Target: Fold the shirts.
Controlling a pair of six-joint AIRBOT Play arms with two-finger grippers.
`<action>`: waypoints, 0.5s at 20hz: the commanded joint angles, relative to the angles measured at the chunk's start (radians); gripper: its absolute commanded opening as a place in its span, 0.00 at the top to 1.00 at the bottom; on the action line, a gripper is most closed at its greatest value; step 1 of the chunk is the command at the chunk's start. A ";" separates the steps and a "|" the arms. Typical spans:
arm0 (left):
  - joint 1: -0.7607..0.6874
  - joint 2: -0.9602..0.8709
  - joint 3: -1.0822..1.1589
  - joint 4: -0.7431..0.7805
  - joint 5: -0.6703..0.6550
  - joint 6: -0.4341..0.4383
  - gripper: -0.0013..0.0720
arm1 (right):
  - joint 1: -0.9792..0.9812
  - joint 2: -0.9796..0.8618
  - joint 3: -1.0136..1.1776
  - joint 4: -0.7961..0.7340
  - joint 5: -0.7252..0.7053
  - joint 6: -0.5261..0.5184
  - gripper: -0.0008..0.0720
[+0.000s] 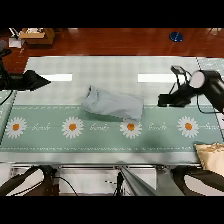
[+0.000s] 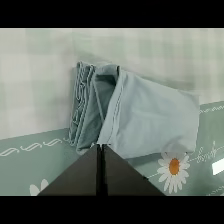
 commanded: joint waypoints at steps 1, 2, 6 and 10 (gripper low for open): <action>0.000 0.000 0.000 0.000 -0.013 0.005 0.96 | -0.099 -0.009 -0.140 0.507 -0.227 -0.129 0.17; 0.000 0.000 0.000 0.000 -0.013 0.005 0.96 | -0.083 -0.028 -0.148 0.553 -0.263 -0.150 0.17; 0.000 0.000 0.000 0.000 -0.013 0.005 0.96 | 0.004 -0.160 -0.148 0.613 -0.283 -0.161 0.17; 0.000 0.000 0.000 0.000 -0.023 0.005 0.96 | 0.084 -0.226 -0.148 0.624 -0.279 -0.177 0.18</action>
